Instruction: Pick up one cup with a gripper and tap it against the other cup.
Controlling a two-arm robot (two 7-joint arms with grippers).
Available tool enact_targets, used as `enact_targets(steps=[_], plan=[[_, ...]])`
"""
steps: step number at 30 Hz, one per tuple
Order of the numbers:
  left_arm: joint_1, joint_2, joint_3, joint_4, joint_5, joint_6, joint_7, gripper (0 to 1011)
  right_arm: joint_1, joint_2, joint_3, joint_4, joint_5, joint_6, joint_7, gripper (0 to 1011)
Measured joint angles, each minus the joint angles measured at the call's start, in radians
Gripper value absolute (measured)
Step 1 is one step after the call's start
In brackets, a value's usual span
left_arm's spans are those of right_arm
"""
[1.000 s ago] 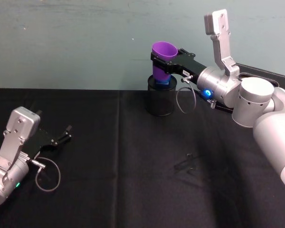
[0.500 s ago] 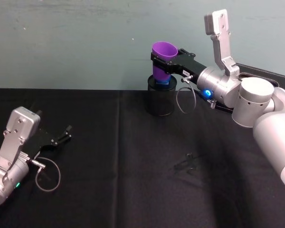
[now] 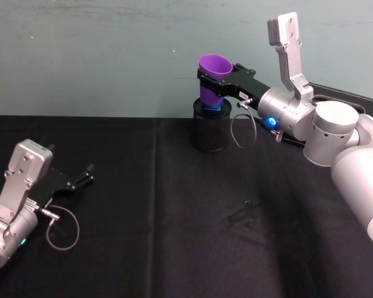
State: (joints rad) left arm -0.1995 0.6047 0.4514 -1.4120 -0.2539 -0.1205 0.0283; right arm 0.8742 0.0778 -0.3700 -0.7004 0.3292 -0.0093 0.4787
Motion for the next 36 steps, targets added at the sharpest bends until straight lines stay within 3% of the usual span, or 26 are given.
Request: enact_targets(steps=[36], plan=[[0.0,0.0,0.0,0.0,0.0,0.0,0.0,1011,0.0,0.0,0.0,0.0,0.0,0.0,0.0,726]])
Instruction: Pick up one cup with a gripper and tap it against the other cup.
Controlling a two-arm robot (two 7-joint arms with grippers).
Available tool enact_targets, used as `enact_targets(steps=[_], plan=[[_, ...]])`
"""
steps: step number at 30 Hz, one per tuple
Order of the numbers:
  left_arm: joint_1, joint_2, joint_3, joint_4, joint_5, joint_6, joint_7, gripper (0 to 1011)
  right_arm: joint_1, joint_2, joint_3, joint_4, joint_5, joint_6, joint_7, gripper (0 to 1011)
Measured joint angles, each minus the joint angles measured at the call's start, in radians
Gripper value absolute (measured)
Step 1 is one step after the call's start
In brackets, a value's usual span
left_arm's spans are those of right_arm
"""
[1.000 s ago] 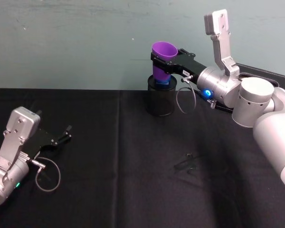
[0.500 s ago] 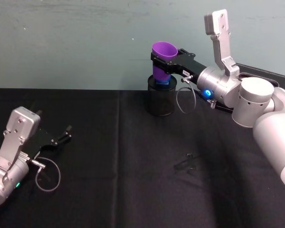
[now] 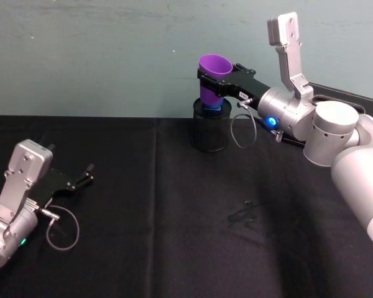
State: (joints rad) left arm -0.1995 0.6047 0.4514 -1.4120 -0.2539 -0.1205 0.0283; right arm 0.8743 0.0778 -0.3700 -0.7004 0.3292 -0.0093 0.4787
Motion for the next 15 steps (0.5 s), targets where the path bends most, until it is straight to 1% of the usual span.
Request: enact_targets(steps=[15], plan=[[0.0,0.0,0.0,0.0,0.0,0.0,0.0,1011,0.0,0.0,0.0,0.0,0.0,0.0,0.0,724]])
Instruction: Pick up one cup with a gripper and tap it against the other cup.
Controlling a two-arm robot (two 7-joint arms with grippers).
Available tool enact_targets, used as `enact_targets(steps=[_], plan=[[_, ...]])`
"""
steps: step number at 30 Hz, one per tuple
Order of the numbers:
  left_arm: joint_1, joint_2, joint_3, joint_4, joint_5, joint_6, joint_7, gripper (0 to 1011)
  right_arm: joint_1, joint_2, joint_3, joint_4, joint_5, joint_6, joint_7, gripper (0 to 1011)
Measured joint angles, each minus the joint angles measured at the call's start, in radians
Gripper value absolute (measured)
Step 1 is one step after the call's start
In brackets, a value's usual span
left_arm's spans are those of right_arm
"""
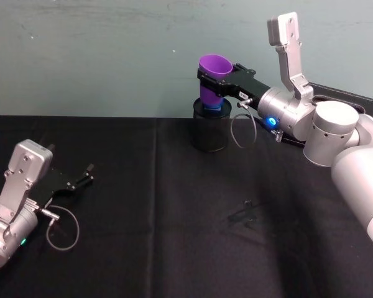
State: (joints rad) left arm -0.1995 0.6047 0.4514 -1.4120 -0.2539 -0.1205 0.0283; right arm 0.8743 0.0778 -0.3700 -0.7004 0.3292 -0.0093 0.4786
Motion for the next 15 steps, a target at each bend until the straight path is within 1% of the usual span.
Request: enact_targets(steps=[12,14,15], plan=[[0.0,0.0,0.0,0.0,0.0,0.0,0.0,1011,-0.001,0.0,0.001,-0.003,0.0,0.001,0.0,726],[0.0,0.0,0.0,0.0,0.0,0.0,0.0,1011,-0.013,0.004,0.002,-0.024,0.0,0.006,0.001,726],[0.0,0.0,0.0,0.0,0.0,0.0,0.0,1011,-0.027,0.011,0.003,-0.048,0.001,0.014,0.002,726]])
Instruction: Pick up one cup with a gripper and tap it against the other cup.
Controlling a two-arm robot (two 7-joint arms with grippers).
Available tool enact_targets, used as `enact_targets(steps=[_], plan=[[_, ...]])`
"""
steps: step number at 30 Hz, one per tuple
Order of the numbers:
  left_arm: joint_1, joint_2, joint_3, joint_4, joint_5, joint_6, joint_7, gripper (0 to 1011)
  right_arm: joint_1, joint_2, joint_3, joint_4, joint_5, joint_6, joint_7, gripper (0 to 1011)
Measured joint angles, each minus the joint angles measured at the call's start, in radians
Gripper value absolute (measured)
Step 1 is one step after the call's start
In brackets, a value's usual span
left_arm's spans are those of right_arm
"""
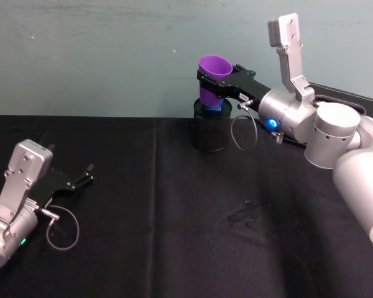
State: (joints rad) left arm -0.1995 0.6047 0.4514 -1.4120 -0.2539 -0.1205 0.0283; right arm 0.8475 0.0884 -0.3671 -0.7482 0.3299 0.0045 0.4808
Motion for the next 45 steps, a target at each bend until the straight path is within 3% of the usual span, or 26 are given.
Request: enact_targets(steps=[13,31,45], plan=[[0.0,0.0,0.0,0.0,0.0,0.0,0.0,1012,-0.091,0.071,0.003,-0.168,0.047,0.069,0.056,726],[0.0,0.0,0.0,0.0,0.0,0.0,0.0,1011,-0.234,0.251,-0.034,-0.442,0.118,0.132,0.192,726],[0.0,0.0,0.0,0.0,0.0,0.0,0.0,1011,-0.314,0.35,-0.052,-0.57,0.177,0.175,0.247,726]])
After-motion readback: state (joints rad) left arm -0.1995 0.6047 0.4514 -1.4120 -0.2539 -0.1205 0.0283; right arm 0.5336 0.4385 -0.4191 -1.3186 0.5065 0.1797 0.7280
